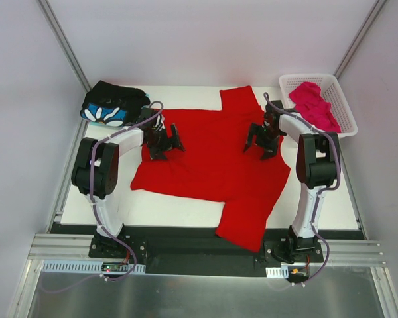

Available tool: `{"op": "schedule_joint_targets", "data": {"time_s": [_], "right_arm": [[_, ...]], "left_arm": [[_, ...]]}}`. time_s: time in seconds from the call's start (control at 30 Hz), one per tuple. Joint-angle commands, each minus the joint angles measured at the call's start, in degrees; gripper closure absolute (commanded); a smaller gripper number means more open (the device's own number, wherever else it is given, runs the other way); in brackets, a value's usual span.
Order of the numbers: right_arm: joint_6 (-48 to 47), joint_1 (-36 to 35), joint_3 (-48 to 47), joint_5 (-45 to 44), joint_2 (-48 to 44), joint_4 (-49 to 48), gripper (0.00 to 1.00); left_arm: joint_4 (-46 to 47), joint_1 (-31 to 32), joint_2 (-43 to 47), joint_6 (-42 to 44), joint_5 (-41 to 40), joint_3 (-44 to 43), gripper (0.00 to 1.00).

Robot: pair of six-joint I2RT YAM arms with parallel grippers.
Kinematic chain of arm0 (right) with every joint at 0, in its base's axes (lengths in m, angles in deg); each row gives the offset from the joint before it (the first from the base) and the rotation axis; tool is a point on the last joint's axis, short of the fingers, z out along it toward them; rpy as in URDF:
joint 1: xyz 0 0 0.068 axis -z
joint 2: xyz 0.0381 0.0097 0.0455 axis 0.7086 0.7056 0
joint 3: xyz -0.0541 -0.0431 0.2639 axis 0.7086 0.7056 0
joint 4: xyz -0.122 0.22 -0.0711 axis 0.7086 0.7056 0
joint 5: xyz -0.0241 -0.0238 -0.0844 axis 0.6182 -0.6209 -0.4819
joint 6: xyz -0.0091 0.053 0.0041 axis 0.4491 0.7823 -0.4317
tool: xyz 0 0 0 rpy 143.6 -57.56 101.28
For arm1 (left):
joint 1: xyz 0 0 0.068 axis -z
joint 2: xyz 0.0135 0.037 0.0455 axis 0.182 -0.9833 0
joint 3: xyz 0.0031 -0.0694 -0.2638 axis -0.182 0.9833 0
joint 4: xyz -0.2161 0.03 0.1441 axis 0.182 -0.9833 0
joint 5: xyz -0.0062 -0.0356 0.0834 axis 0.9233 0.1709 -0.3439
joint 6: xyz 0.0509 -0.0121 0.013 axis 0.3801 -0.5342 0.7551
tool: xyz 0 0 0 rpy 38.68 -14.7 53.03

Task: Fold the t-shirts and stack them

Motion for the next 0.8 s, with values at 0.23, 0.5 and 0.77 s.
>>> {"op": "schedule_joint_targets", "data": {"time_s": [0.23, 0.5, 0.77], "right_arm": [[-1.5, 2.3, -5.7, 4.3, 3.5, -0.5, 0.15], [-1.4, 2.5, -16.5, 6.5, 9.2, 3.6, 0.15], [-1.7, 2.5, -19.6, 7.5, 11.9, 5.3, 0.15]], "left_arm": [[-1.6, -0.5, -2.9, 1.3, -1.4, -5.4, 0.01], [-1.8, -0.5, -7.0, -0.1, 0.3, -9.3, 0.01], [-2.4, -0.6, -11.7, 0.1, 1.6, -15.3, 0.01]]}}
